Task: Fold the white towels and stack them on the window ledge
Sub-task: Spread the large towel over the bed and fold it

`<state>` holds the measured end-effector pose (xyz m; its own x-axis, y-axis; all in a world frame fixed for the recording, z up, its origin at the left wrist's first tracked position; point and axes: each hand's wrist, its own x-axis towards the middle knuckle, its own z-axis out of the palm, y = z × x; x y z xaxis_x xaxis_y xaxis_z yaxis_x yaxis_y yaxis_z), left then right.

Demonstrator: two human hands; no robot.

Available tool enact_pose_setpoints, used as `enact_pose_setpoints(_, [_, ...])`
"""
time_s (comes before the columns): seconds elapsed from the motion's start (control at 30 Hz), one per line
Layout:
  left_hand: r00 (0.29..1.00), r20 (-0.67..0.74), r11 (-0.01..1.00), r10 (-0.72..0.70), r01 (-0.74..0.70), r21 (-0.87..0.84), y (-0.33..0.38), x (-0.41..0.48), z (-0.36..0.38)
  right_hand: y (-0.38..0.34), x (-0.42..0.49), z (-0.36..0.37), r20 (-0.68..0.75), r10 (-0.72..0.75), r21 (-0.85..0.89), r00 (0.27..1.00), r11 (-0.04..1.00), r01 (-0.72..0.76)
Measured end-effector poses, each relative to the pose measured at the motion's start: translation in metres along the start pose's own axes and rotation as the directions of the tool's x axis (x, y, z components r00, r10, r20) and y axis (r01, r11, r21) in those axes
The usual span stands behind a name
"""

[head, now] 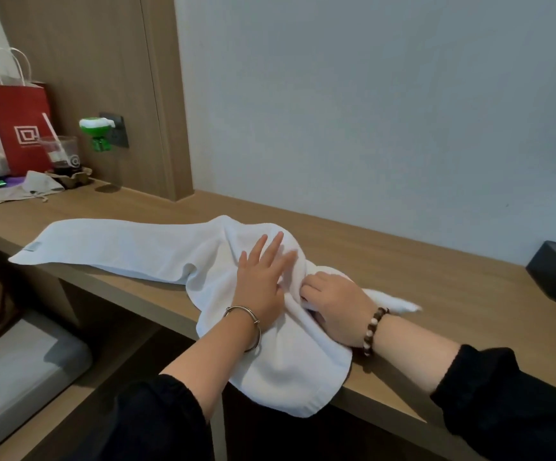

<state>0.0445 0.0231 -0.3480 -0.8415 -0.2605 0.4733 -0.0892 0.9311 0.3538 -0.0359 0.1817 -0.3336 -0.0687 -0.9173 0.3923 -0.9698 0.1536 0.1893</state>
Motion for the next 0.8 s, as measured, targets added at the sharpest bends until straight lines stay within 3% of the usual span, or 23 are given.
enact_pose_setpoints(0.07, [1.0,-0.014,1.0,-0.005,0.005,-0.022,-0.004,0.001,0.001,0.002,-0.001,-0.005,0.072,0.162,0.178,0.984,0.969,-0.173])
enact_pose_setpoints(0.17, [0.998,0.012,0.998,-0.061,0.061,-0.023,-0.005,0.0,0.004,0.015,0.009,-0.017,0.176,0.471,0.403,0.864,0.767,-0.5])
enact_pose_setpoints(0.27, [0.995,0.01,0.994,-0.099,0.099,-0.055,-0.002,-0.001,0.005,0.037,0.023,-0.017,0.238,0.689,0.266,0.684,0.632,-0.728])
enact_pose_setpoints(0.4, [0.994,0.013,0.993,-0.105,0.105,-0.06,-0.002,-0.001,0.005,0.051,0.039,-0.018,0.572,0.702,0.12,0.424,0.439,-0.89])
enact_pose_setpoints(0.47, [0.995,0.006,0.994,-0.096,0.096,-0.057,-0.002,-0.001,0.005,0.052,0.045,-0.024,0.673,0.67,0.031,0.313,0.397,-0.917])
enact_pose_setpoints(0.6, [0.997,0.016,0.996,-0.082,0.082,-0.047,-0.001,-0.002,0.002,0.066,0.05,-0.028,0.687,0.666,-0.035,0.291,0.431,-0.902])
enact_pose_setpoints(0.67, [0.994,0.05,0.994,-0.095,0.097,-0.043,0.0,-0.001,0.0,0.075,0.053,-0.031,0.623,0.699,0.002,0.351,0.447,-0.894])
enact_pose_setpoints(0.73, [0.991,0.082,0.993,-0.108,0.112,-0.036,0.002,0.0,-0.001,0.085,0.055,-0.036,0.443,0.787,0.085,0.429,0.44,-0.894])
enact_pose_setpoints(0.8, [0.986,0.128,0.993,-0.111,0.116,-0.034,0.003,0.001,0.0,0.098,0.054,-0.041,0.161,0.909,0.266,0.385,0.336,-0.904])
